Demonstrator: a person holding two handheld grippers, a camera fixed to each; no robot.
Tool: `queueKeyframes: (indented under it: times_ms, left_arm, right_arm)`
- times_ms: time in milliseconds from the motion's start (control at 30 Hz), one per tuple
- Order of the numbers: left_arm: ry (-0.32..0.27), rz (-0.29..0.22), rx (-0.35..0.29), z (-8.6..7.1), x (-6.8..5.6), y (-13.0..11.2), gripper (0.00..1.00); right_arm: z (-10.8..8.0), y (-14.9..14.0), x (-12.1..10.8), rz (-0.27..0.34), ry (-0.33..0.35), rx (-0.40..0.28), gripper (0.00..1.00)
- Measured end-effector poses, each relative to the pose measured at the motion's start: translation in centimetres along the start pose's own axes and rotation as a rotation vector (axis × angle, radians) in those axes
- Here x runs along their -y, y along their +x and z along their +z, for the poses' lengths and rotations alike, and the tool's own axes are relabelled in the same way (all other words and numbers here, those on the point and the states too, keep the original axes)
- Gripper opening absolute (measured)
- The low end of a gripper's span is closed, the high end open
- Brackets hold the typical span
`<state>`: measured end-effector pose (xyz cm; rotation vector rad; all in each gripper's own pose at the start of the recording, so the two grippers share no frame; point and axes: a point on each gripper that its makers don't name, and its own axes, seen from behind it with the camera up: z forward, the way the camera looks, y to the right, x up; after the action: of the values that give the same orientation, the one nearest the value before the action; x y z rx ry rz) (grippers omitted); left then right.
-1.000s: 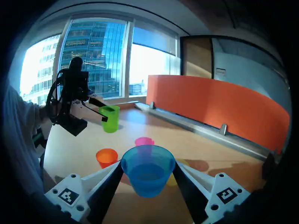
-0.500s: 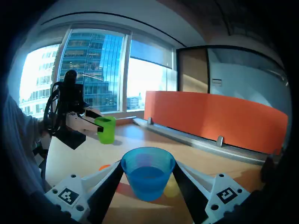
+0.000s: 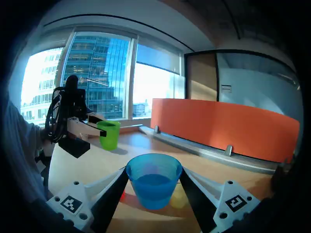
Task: Pour water
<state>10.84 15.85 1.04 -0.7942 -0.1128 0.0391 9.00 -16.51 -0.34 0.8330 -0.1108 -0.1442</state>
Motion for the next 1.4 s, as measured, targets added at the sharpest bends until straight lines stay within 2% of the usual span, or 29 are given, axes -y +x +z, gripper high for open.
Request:
queueKeyframes:
  times_ms: [300,633,1400]
  left_arm:
    - [-0.020,0.019,-0.023,0.4,-2.2,0.5,0.87]
    - [-0.059,0.015,-0.036,1.0,-5.0,0.5,0.87]
    - [-0.118,0.002,-0.040,2.3,-8.4,-0.9,0.87]
  right_arm:
    - [-0.1,1.6,-0.3,-0.040,0.015,-0.005,0.92]
    - [0.2,4.1,-0.4,-0.124,0.029,-0.019,0.92]
    - [1.2,9.5,-0.6,-0.429,0.020,-0.054,0.92]
